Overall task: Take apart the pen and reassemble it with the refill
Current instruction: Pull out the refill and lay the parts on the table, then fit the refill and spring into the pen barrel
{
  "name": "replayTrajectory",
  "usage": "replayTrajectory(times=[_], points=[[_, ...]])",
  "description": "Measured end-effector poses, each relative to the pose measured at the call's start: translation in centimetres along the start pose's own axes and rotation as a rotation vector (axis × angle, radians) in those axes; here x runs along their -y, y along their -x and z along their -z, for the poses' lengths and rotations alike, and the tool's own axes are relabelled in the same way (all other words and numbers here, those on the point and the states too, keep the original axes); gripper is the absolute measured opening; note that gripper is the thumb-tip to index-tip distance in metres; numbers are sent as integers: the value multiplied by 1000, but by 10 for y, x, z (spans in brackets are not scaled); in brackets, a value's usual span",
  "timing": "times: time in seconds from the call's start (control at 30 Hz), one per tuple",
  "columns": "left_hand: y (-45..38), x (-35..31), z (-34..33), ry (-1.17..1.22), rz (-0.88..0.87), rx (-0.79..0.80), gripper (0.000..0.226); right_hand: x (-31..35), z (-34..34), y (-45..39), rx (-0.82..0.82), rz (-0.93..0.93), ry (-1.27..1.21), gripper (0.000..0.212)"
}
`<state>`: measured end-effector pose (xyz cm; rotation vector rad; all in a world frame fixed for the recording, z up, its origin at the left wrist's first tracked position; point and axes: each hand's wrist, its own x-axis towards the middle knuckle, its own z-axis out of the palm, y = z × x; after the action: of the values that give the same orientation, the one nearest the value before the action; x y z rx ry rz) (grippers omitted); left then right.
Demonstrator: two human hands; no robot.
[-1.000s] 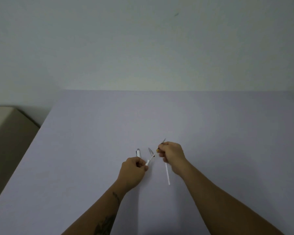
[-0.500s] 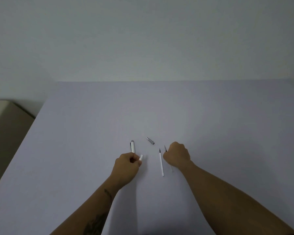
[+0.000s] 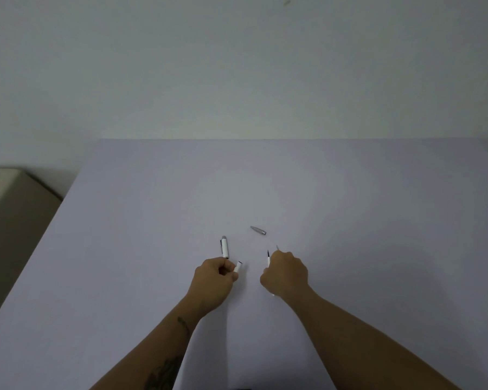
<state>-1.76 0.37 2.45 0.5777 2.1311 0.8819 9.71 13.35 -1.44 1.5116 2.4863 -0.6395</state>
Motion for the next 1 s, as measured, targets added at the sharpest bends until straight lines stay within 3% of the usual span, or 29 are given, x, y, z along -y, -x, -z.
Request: replayTrajectory(times=[0.2, 0.37, 0.43, 0.67, 0.8, 1.0], points=[[0, 2, 2, 14, -10, 9, 9, 10, 5, 3, 96, -11, -98, 6], [-3, 0, 9, 33, 0, 1, 15, 35, 43, -4, -3, -10, -687, 22], [-5, -1, 10, 35, 10, -7, 12, 45, 59, -7, -18, 20, -802, 25], [-9, -10, 12, 88, -14, -64, 8, 54, 64, -1, 14, 94, -745, 17], [-11, -15, 12, 109, -43, -82, 8, 54, 58, -1, 135, 126, -737, 13], [-13, -16, 10, 103, -34, -83, 6, 50, 61, -13, 174, 52, -918, 10]])
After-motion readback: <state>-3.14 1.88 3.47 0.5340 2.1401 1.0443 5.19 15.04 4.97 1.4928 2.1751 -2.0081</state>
